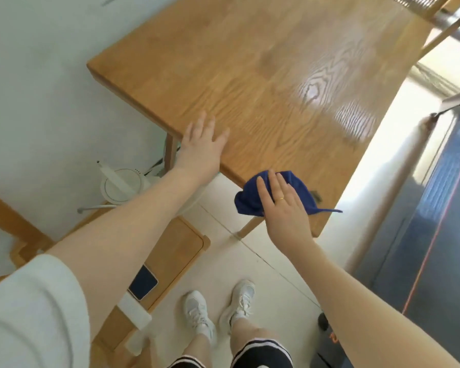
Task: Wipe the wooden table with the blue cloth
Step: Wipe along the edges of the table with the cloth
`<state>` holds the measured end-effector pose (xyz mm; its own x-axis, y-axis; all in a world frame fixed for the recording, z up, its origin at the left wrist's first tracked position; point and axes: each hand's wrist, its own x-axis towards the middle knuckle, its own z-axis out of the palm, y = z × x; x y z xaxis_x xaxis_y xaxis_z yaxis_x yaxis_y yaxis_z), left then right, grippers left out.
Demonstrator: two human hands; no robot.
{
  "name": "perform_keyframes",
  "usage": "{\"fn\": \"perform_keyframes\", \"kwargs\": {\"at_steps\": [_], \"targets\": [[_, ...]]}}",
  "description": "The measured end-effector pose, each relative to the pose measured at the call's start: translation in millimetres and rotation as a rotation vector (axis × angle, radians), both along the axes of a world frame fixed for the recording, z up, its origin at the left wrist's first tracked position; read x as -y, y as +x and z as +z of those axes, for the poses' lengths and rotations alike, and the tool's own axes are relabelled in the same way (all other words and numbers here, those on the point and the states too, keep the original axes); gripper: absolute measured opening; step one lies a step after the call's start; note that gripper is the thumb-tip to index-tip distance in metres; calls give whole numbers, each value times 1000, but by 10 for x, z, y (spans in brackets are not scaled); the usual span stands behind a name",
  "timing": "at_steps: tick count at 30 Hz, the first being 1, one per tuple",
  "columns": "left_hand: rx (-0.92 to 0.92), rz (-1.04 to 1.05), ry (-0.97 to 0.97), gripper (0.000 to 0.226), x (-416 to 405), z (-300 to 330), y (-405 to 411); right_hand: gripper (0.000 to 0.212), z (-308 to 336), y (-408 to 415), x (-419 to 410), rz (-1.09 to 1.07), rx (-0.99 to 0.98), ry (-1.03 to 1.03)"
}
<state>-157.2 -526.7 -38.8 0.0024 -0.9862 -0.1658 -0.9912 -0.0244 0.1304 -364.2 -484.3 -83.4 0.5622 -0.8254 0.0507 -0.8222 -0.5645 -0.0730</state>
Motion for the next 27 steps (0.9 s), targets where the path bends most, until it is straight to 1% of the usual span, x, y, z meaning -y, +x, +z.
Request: {"fn": "perform_keyframes", "kwargs": {"at_steps": [1, 3, 4, 6, 7, 9, 11, 13, 15, 17, 19, 21, 23, 24, 27], "targets": [[-45, -104, -19, 68, -17, 8, -81, 61, -3, 153, 49, 4, 20, -39], [-94, -238, -75, 60, -29, -6, -156, 57, -13, 395, 173, 11, 10, -27], [-96, -294, -138, 55, -30, -16, -181, 58, -35, 424, 205, 25, 5, -22], [-57, -406, -220, 52, -24, -36, -250, 55, -96, 267, 175, 47, 3, -93], [-63, -428, -209, 53, -31, -33, -297, 54, -102, 128, 89, 45, -16, -120], [-124, -396, -122, 59, -58, 12, -406, 53, -143, -239, -160, 12, -41, -122], [-152, -382, -26, 61, -103, 36, -504, 54, -191, -640, -391, -17, 17, -129], [-116, -436, 24, 62, -110, 24, -604, 62, -179, -876, -458, -70, 155, -65], [-108, -522, 27, 62, -101, 0, -751, 65, -205, -934, -515, -209, 352, 87], [-150, -549, 5, 60, -97, -10, -896, 64, -163, -818, -620, -474, 703, 346], [-194, -527, 10, 57, -69, -30, -1009, 60, -83, -674, -706, -721, 1067, 567], [-226, -476, 74, 55, -39, -16, -1091, 49, 3, -592, -645, -892, 1299, 775], [-219, -439, 175, 57, 15, 19, -1152, 38, 65, -626, -403, -1061, 1398, 862], [-197, -438, 202, 61, 64, 30, -1182, 38, 67, -671, -235, -1109, 1385, 857], [-115, -439, 186, 78, 233, 49, -1273, 43, 59, -784, 292, -1077, 1189, 763]]}}
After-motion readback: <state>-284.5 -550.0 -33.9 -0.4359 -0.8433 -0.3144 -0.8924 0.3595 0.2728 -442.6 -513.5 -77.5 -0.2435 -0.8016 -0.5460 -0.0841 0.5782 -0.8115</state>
